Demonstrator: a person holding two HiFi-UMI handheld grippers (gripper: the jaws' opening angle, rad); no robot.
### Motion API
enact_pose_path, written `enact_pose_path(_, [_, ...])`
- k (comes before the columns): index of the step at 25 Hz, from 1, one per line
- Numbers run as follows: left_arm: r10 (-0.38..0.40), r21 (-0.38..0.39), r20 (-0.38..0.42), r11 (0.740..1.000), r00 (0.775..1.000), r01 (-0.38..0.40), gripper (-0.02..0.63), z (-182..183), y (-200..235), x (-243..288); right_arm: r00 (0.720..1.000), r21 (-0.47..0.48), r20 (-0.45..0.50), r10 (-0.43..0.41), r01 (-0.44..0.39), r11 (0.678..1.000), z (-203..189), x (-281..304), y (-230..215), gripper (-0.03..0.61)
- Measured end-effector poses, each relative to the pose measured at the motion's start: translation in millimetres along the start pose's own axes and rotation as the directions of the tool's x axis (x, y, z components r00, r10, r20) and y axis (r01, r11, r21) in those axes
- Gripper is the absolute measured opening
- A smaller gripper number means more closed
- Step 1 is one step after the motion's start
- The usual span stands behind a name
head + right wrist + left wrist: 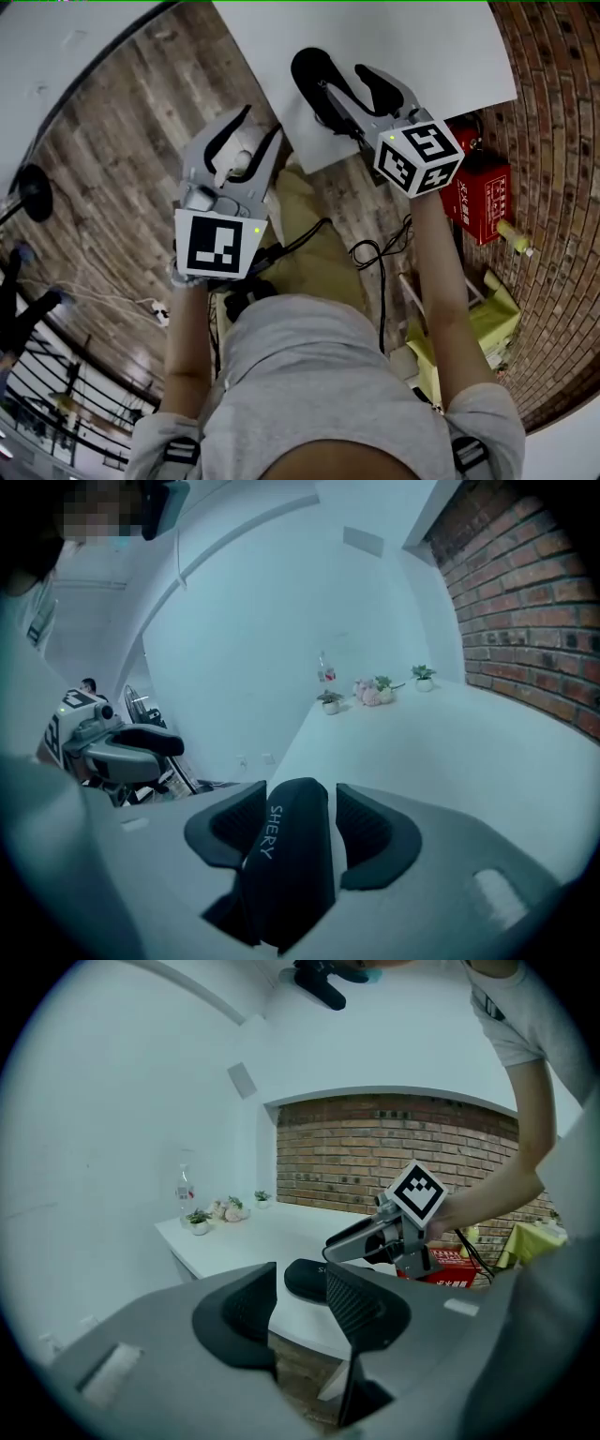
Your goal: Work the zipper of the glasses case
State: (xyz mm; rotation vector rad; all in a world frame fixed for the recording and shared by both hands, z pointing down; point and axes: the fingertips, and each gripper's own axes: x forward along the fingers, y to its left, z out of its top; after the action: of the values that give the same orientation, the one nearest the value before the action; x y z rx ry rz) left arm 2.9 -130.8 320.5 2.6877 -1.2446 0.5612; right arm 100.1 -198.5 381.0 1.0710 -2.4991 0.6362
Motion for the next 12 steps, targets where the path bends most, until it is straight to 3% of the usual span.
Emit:
enact_pose_path(7, [-0.059, -0.044, -0.071, 0.997, 0.996, 0.056, 0.181, -27.9, -33.6, 22.9, 0.998, 0.07, -0.036, 0.054, -0.052, 0.996, -15.7, 15.7, -5.2, 0.231])
enact_pose_path(12, [-0.102, -0.04, -0.135, 0.994, 0.986, 0.098, 0.187, -49.6, -59.6, 43.4, 0.996, 0.135, -0.003, 0.09, -0.089, 0.987, -17.6, 19.0, -5.6, 0.248])
